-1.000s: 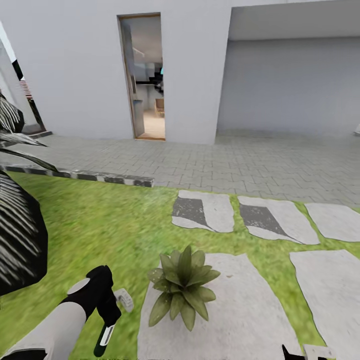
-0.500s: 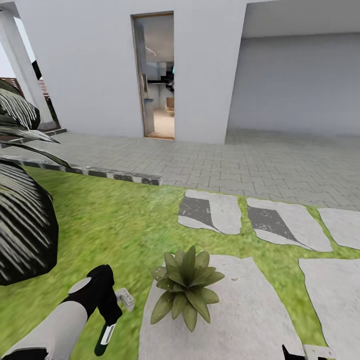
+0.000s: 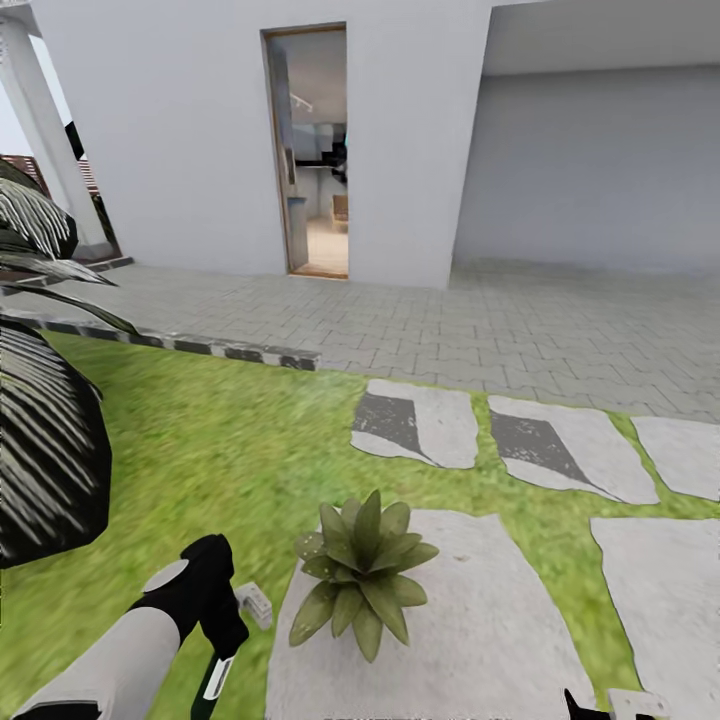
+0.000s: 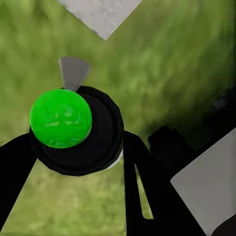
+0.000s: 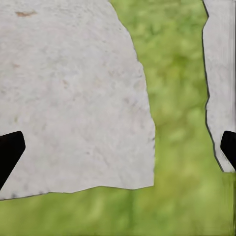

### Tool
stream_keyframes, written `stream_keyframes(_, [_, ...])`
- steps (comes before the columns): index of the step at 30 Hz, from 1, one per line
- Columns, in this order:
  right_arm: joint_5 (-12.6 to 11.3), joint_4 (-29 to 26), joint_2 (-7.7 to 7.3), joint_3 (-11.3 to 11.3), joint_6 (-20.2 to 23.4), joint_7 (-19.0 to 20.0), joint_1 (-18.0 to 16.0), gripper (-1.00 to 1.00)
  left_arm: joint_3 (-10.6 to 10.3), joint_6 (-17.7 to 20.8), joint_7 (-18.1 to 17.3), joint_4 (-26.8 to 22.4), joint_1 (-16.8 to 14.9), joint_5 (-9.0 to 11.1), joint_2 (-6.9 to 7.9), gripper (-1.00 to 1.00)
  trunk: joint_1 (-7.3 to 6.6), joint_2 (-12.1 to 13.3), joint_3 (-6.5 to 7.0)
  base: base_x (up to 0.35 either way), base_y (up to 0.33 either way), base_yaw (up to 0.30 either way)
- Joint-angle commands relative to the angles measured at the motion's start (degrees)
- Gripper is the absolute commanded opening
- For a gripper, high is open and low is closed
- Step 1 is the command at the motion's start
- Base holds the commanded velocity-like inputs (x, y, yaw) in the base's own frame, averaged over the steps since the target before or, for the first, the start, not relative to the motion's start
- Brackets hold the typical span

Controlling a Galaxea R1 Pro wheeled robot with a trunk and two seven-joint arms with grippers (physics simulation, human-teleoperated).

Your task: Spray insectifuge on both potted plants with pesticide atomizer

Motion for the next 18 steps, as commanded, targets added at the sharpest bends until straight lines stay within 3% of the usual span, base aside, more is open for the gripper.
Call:
stream_keyframes(1, [0.1, 0.0, 0.0, -0.5, -0.2, 0.5, 0.0, 1.0, 0.1, 0.5, -0.4, -0.1, 0.0, -0.4, -0.02, -1.0, -0.02, 0.0, -0.05, -0.132, -0.241, 0.16])
stream_keyframes(11, [0.1, 0.1, 0.0, -0.4, -0.2, 0.5, 0.0, 1.0, 0.2, 0.7, -0.4, -0.2, 0.0, -0.4, -0.01, -1.0, -0.02, 0.0, -0.05, -0.237, -0.181, 0.261])
stream_keyframes(18, [0.1, 0.1, 0.0, -0.4, -0.2, 0.5, 0.0, 1.0, 0.4, 2.9, 0.3, -0.3, -0.1, -0.6, -0.09, -1.0, -0.02, 0.0, -0.05, 0.166, -0.057, 0.276])
